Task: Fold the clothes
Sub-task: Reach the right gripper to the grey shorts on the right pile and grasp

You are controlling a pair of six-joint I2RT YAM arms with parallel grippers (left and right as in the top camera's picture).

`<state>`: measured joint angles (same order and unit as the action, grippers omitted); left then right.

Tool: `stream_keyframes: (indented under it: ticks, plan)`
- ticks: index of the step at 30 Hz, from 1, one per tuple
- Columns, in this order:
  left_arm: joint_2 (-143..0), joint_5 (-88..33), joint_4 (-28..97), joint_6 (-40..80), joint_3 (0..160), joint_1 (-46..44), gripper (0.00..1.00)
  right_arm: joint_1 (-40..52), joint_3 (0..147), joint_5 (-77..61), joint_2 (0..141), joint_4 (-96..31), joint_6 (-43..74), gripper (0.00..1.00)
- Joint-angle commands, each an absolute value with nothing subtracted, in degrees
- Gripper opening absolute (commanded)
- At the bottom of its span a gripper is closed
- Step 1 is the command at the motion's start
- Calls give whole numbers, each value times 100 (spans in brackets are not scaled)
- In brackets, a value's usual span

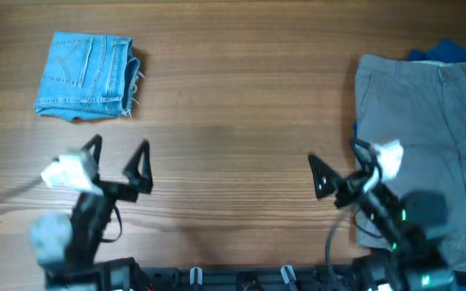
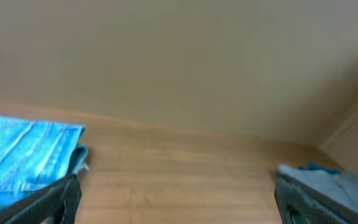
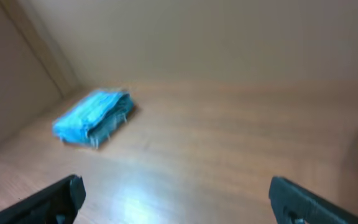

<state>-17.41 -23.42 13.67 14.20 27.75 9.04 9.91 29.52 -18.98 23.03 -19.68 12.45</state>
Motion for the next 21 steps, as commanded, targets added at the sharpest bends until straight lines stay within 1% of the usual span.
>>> stream_keyframes:
  ticks: [1,2,4,6,8,9,12,13,14,17,21]
  plan:
    - [-3378,-2222,2484,1525,4278,878,100,967,4436,-1813,4372,-2987,1140,99]
    - [-4042,-2222,3100,1522,4919,878,100,967,5054,-1863,5098,-3483,895,100]
    - [-4746,-2222,3752,1483,5590,878,100,967,6045,-2196,6108,-4200,451,100]
    - [-5415,-2224,4362,1350,6204,878,100,967,7223,-2447,7185,-5297,320,100]
    - [-5902,-2233,4609,1352,6504,878,100,934,7926,-2043,7926,-5610,366,100]
    - [-5994,-2270,4611,1350,6506,878,100,884,8038,-1782,8095,-5542,567,100]
    - [-6169,-2265,4639,1352,6506,878,100,499,8108,-257,8593,-5059,1754,99]
    - [-6173,-2268,4639,1358,6506,878,100,257,8108,281,8842,-4875,2209,96]
    - [-6171,-2279,4637,1398,6506,878,100,91,8108,445,9032,-4737,2309,92]
    - [-6171,-2335,4670,1396,6506,878,100,-346,8108,449,9815,-4193,2099,90]
    - [-6173,-2335,4729,1396,6506,878,100,-558,8108,462,10661,-3881,1566,89]
